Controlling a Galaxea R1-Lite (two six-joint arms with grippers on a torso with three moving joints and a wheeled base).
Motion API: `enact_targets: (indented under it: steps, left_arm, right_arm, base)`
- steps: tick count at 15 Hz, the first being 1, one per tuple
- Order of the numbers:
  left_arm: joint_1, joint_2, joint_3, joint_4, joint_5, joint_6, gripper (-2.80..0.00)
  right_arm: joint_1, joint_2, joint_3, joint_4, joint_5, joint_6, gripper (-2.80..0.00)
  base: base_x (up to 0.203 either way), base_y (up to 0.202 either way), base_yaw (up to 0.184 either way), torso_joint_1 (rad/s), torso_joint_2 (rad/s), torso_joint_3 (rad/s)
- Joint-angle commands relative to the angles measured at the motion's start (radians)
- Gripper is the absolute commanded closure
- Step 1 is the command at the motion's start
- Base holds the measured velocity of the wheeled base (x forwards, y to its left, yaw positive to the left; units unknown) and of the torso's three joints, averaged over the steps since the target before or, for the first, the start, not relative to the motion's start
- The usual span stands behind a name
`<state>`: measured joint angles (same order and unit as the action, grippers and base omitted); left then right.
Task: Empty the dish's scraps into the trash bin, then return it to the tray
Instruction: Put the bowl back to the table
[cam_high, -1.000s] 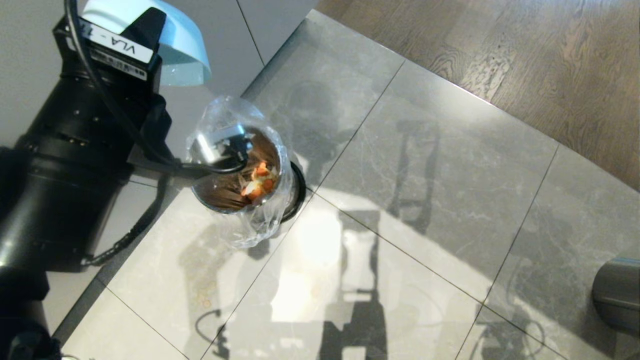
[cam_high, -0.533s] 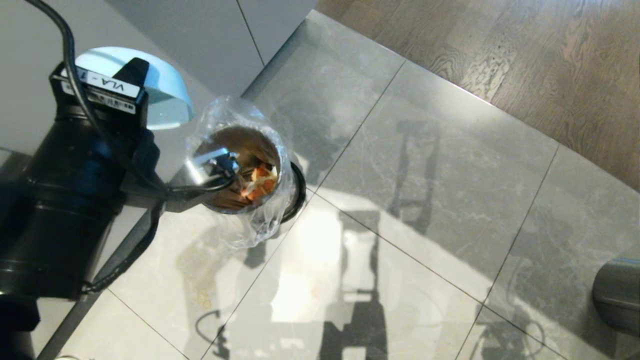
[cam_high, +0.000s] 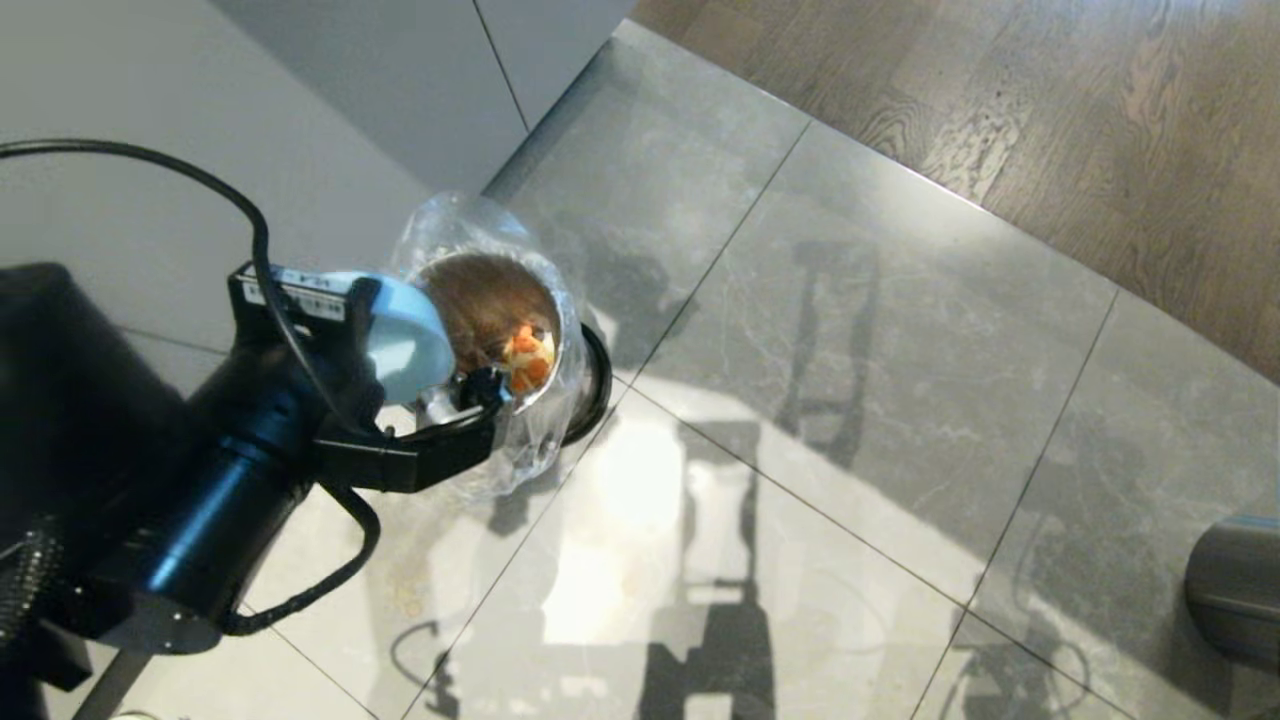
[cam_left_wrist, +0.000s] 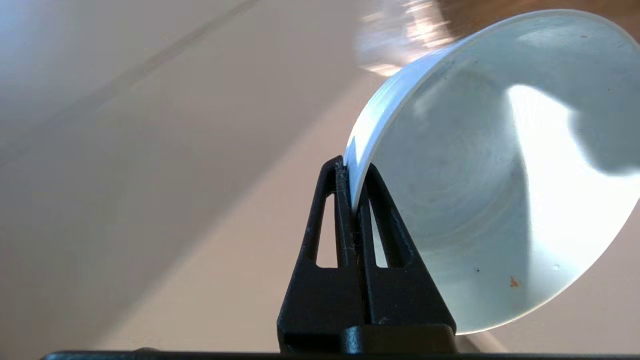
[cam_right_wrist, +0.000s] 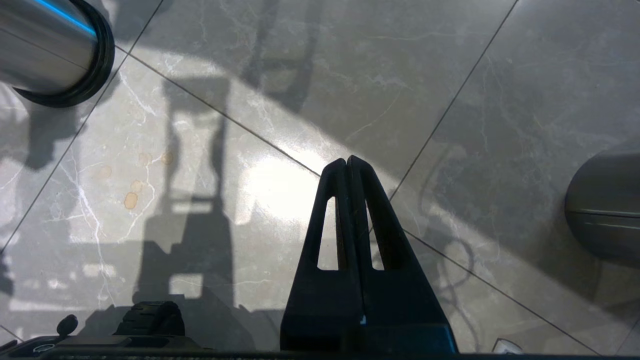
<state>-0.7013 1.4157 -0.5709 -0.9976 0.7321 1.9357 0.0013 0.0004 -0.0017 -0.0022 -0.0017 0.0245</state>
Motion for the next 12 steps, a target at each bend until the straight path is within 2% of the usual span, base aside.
enact_targets:
  steps: [1, 4, 10, 12]
  left_arm:
    - [0.011, -0.028, -0.001, 0.125, 0.006, -0.143, 0.0]
    - [0.028, -0.06, -0.015, 0.224, 0.003, -0.196, 0.0]
    - [0.096, -0.098, -0.017, 0.258, -0.003, -0.207, 0.0]
    - [0.111, -0.103, -0.015, 0.276, -0.005, -0.264, 0.0]
  right_arm:
    - [0.0, 0.0, 0.001, 0.0, 0.0, 0.0, 0.0]
    - [0.0, 0.0, 0.0, -0.001, 0.0, 0.0, 0.0]
    - [0.0, 0.0, 0.001, 0.0, 0.0, 0.0, 0.0]
    - [0.0, 0.0, 0.0, 0.0, 0.0, 0.0, 0.0]
  base:
    - [0.0, 0.0, 0.0, 0.0, 0.0, 0.0]
    - [0.0, 0.0, 0.0, 0.0, 0.0, 0.0]
    - [0.0, 0.0, 0.0, 0.0, 0.0, 0.0]
    - [0.0, 0.0, 0.0, 0.0, 0.0, 0.0]
